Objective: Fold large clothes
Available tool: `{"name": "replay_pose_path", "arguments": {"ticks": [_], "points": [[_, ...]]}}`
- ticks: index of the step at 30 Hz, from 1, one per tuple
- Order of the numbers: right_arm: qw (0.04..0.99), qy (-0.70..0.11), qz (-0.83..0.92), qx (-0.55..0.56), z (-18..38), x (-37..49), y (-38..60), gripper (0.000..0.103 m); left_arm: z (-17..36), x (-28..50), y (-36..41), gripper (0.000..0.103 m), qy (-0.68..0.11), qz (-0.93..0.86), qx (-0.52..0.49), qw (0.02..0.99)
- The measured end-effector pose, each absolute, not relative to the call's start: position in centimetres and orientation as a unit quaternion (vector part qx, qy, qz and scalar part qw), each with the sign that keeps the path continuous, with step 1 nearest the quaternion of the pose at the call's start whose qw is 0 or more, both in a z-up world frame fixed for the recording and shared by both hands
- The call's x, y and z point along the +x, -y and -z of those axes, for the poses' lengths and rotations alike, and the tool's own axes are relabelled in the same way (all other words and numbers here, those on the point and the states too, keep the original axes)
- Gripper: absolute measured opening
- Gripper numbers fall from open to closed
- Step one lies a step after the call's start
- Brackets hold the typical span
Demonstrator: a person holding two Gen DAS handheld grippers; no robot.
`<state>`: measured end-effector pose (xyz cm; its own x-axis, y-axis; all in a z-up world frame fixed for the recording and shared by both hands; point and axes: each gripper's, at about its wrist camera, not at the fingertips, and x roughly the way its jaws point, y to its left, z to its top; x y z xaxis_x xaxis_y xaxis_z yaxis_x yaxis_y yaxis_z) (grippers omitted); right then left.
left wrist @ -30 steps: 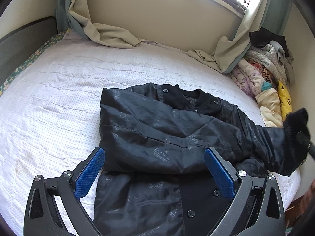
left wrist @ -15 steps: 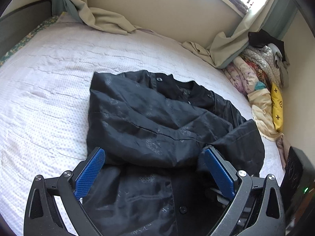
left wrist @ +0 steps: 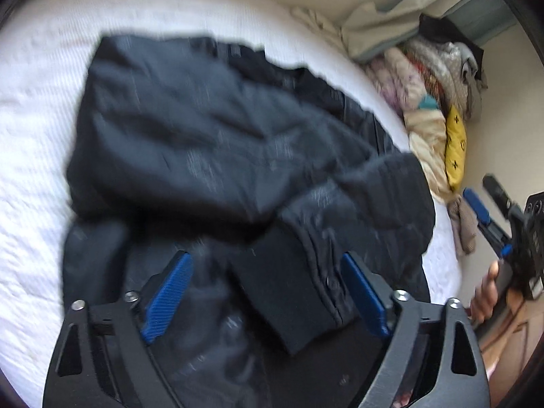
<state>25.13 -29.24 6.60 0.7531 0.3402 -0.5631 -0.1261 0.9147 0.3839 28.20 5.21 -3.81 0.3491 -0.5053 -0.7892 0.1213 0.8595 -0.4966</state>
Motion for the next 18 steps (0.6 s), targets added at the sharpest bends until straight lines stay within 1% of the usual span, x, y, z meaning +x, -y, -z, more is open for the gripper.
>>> {"name": "replay_pose_path", "arguments": {"ticks": [2, 6, 7, 8, 9, 10, 11, 12, 14, 18], "points": [[0.923, -0.326, -0.116, 0.17, -6.7, 25.0, 30.7, 0.076, 5.0, 28.1, -4.8, 0.083, -0.558, 0.205, -0.194, 0.78], [0.918, -0.337, -0.107, 0.18, -6.0, 25.1, 32.1, 0.076, 6.5, 27.7, -3.9, 0.079, -0.581, 0.228, -0.215, 0.751], [0.915, -0.343, -0.108, 0.184, -5.6, 25.2, 32.2, 0.076, 6.7, 27.6, -3.7, 0.076, -0.583, 0.229, -0.214, 0.749], [0.912, -0.349, -0.109, 0.187, -5.4, 25.2, 32.4, 0.076, 7.0, 27.7, -3.4, 0.069, -0.584, 0.23, -0.209, 0.75], [0.91, -0.352, -0.109, 0.188, -5.4, 25.1, 32.5, 0.076, 7.1, 27.7, -3.1, 0.065, -0.584, 0.23, -0.203, 0.752], [0.91, -0.354, -0.109, 0.189, -5.3, 25.2, 32.6, 0.076, 7.2, 27.7, -2.8, 0.052, -0.584, 0.228, -0.193, 0.755], [0.91, -0.354, -0.107, 0.189, -5.3, 25.2, 32.7, 0.076, 7.3, 27.7, -2.5, 0.025, -0.584, 0.232, -0.187, 0.755], [0.91, -0.353, -0.105, 0.189, -5.2, 25.1, 32.7, 0.076, 7.4, 27.7, -2.4, 0.018, -0.585, 0.239, -0.187, 0.752], [0.912, -0.349, -0.1, 0.192, -5.4, 25.1, 32.8, 0.076, 7.1, 27.6, -2.3, 0.013, -0.58, 0.242, -0.187, 0.755], [0.914, -0.341, -0.087, 0.2, -5.8, 25.1, 33.2, 0.076, 3.2, 26.8, -2.3, 0.012, -0.524, 0.24, -0.143, 0.805]]}}
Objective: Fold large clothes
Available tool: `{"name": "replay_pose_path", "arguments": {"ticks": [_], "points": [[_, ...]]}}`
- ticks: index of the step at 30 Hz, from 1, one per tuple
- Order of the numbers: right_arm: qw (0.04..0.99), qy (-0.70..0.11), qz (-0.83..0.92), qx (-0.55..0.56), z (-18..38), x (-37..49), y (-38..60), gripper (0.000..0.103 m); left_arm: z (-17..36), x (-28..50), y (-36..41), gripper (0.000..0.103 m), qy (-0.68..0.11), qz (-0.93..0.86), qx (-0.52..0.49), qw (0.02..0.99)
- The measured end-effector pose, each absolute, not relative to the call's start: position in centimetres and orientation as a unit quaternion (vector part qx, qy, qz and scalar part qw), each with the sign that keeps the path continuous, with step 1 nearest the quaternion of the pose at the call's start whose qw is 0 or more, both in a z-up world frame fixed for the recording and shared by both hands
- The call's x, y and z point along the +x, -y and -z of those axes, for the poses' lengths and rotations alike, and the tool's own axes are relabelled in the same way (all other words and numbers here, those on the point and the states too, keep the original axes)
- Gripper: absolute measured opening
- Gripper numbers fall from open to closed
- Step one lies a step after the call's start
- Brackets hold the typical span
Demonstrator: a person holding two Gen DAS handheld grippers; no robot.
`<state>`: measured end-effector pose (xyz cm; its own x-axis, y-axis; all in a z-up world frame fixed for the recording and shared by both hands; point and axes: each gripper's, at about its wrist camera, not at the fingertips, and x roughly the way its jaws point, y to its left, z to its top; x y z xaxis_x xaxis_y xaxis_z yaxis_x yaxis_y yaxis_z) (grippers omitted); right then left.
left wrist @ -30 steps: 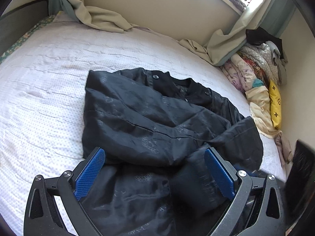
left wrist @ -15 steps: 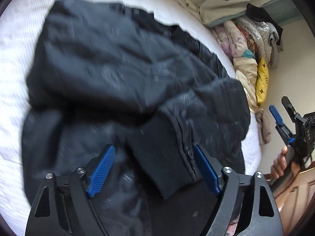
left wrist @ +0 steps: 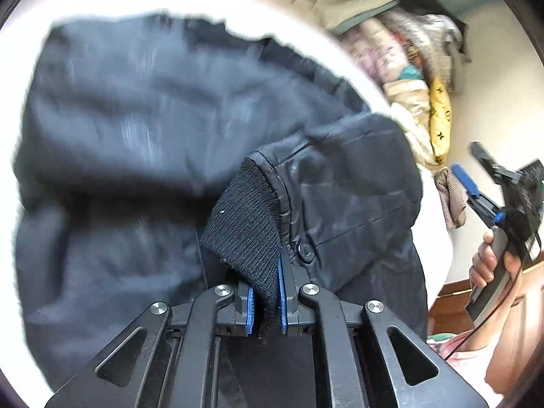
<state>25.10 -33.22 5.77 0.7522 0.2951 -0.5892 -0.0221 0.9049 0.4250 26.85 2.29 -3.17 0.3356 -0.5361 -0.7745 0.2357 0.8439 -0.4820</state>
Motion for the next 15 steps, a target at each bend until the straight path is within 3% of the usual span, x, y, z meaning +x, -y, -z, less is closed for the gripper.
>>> {"name": "replay_pose_path", "arguments": {"ticks": [5, 15], "points": [[0.917, -0.335, -0.075, 0.201, -5.9, 25.2, 33.4, 0.076, -2.0, 26.3, -5.1, 0.012, -0.447, 0.202, -0.097, 0.866], [0.901, -0.374, -0.076, 0.203, -4.2, 26.9, 32.3, 0.076, 1.0, 29.0, -9.9, 0.012, -0.5, 0.13, -0.136, 0.846]]}}
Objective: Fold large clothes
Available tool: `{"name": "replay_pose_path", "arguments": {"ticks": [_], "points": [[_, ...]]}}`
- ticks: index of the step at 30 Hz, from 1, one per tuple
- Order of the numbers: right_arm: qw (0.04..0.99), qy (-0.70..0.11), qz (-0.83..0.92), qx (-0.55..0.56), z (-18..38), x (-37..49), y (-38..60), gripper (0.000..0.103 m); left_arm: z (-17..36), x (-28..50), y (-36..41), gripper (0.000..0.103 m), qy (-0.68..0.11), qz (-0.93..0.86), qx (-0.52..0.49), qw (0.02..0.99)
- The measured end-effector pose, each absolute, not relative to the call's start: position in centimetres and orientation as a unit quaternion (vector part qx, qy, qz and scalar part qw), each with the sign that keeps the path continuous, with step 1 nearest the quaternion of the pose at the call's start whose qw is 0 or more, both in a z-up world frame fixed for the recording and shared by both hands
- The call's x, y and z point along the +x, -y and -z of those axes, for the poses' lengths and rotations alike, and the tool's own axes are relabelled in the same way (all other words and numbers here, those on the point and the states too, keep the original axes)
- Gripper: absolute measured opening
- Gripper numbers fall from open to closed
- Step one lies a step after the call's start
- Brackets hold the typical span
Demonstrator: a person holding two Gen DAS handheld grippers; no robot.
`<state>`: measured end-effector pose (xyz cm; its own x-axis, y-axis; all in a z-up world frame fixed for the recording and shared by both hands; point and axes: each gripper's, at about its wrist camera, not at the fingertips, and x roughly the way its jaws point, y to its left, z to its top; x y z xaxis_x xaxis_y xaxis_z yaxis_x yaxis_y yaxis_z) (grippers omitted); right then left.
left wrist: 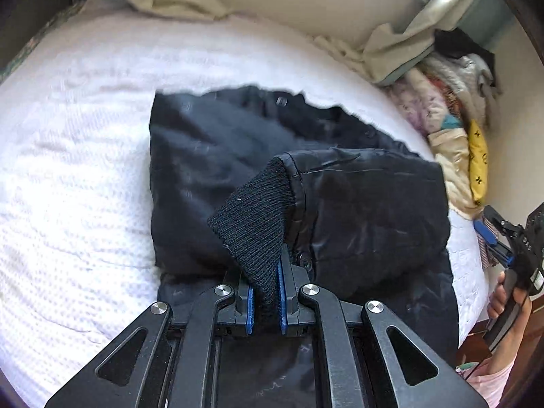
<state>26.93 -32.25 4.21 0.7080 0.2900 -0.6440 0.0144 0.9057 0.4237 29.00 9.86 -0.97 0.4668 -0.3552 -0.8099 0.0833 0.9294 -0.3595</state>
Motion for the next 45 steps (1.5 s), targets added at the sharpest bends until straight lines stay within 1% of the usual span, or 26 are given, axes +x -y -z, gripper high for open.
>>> {"name": "replay_pose_path", "arguments": {"ticks": [4, 7, 12, 14, 16, 19, 20, 21, 22, 24, 26, 30, 34, 37, 45], "points": [[0.897, -0.387, -0.08, 0.197, -3.7, 27.4, 32.0, 0.076, 2.6, 28.9, -9.0, 0.012, -0.533, 0.13, -0.124, 0.827], [0.895, -0.394, -0.08, 0.19, -3.3, 27.7, 31.8, 0.076, 3.3, 29.4, -9.6, 0.013, -0.539, 0.121, -0.139, 0.822], [0.889, -0.411, -0.079, 0.188, -2.5, 28.3, 31.4, 0.076, 3.5, 29.8, -10.2, 0.023, -0.532, 0.109, -0.162, 0.824], [0.889, -0.412, -0.082, 0.184, -2.6, 28.3, 31.2, 0.076, 2.7, 29.3, -10.4, 0.033, -0.521, 0.094, -0.155, 0.834], [0.892, -0.407, -0.082, 0.177, -2.9, 28.2, 31.1, 0.076, 1.4, 28.8, -10.9, 0.034, -0.497, 0.077, -0.147, 0.851], [0.905, -0.393, -0.071, 0.146, -3.6, 28.3, 30.6, 0.075, -1.1, 27.7, -11.3, 0.034, -0.436, 0.073, -0.141, 0.886], [0.911, -0.386, -0.067, 0.127, -3.9, 28.4, 30.3, 0.069, -1.7, 27.5, -11.2, 0.034, -0.417, 0.089, -0.15, 0.892], [0.916, -0.381, -0.063, 0.107, -4.0, 28.6, 29.9, 0.061, -1.9, 27.4, -11.0, 0.034, -0.407, 0.105, -0.157, 0.893], [0.919, -0.379, -0.059, 0.092, -4.1, 28.9, 29.7, 0.057, -1.9, 27.4, -10.5, 0.034, -0.405, 0.124, -0.162, 0.891], [0.924, -0.375, -0.052, 0.062, -3.9, 29.5, 29.0, 0.042, -1.2, 27.9, -8.9, 0.035, -0.415, 0.154, -0.155, 0.883], [0.922, -0.382, -0.044, 0.047, -3.0, 30.6, 28.4, 0.038, 0.3, 28.7, -7.2, 0.035, -0.434, 0.148, -0.125, 0.88], [0.907, -0.416, -0.03, 0.046, 0.0, 32.6, 28.6, 0.038, 3.1, 30.2, -6.3, 0.035, -0.47, 0.115, -0.094, 0.87], [0.887, -0.456, -0.025, 0.066, 3.7, 34.2, 29.5, 0.038, 4.3, 30.6, -6.1, 0.035, -0.485, 0.109, -0.09, 0.863], [0.883, -0.465, -0.018, 0.07, 5.3, 34.8, 29.5, 0.037, 4.9, 30.7, -5.3, 0.035, -0.489, 0.104, -0.075, 0.863], [0.882, -0.471, 0.005, 0.02, 7.3, 35.9, 27.8, 0.037, 6.2, 30.8, -4.1, 0.035, -0.485, 0.095, -0.044, 0.868]]}}
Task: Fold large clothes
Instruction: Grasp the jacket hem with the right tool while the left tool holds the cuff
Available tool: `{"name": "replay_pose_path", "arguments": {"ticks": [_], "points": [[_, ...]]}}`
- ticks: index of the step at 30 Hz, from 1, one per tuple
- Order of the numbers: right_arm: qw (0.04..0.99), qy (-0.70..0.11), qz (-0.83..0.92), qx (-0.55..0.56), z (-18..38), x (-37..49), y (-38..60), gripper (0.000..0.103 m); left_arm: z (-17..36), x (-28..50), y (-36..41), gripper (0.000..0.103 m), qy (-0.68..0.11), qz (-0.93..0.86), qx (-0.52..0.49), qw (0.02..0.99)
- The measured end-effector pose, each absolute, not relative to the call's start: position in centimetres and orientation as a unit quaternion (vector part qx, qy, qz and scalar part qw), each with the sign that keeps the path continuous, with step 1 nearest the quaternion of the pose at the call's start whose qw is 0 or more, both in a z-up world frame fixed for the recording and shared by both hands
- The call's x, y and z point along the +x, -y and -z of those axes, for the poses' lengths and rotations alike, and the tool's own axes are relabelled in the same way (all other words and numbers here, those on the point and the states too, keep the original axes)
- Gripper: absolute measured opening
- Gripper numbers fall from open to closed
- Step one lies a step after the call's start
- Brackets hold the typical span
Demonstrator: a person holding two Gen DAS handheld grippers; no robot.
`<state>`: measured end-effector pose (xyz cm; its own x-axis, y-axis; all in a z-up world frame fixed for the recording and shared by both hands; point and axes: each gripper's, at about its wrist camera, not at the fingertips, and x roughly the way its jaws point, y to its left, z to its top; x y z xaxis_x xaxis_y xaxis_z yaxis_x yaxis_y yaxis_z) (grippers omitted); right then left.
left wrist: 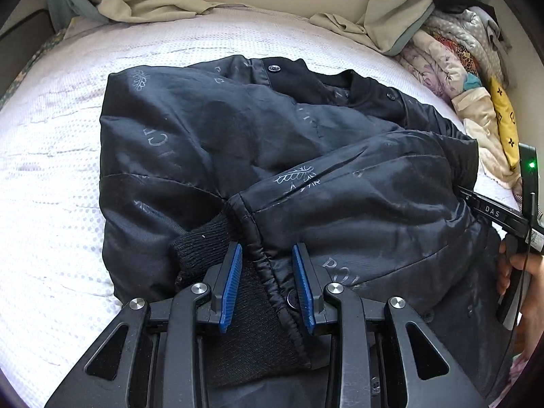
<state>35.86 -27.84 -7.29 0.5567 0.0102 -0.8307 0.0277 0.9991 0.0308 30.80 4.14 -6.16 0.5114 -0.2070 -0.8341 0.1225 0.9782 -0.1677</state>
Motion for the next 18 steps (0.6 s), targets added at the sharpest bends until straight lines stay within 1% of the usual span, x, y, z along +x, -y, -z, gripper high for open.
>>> {"name": "replay_pose_path", "arguments": {"ticks": [12, 18], "points": [[0.887, -0.462, 0.004, 0.006, 7.9, 36.1, 27.7, 0.037, 7.3, 30.4, -3.7, 0.036, -0.466, 0.09, -0.027, 0.88], [0.881, -0.47, -0.003, 0.054, 6.5, 35.9, 28.7, 0.038, 6.9, 30.4, -3.5, 0.035, -0.469, 0.082, -0.026, 0.879]]}}
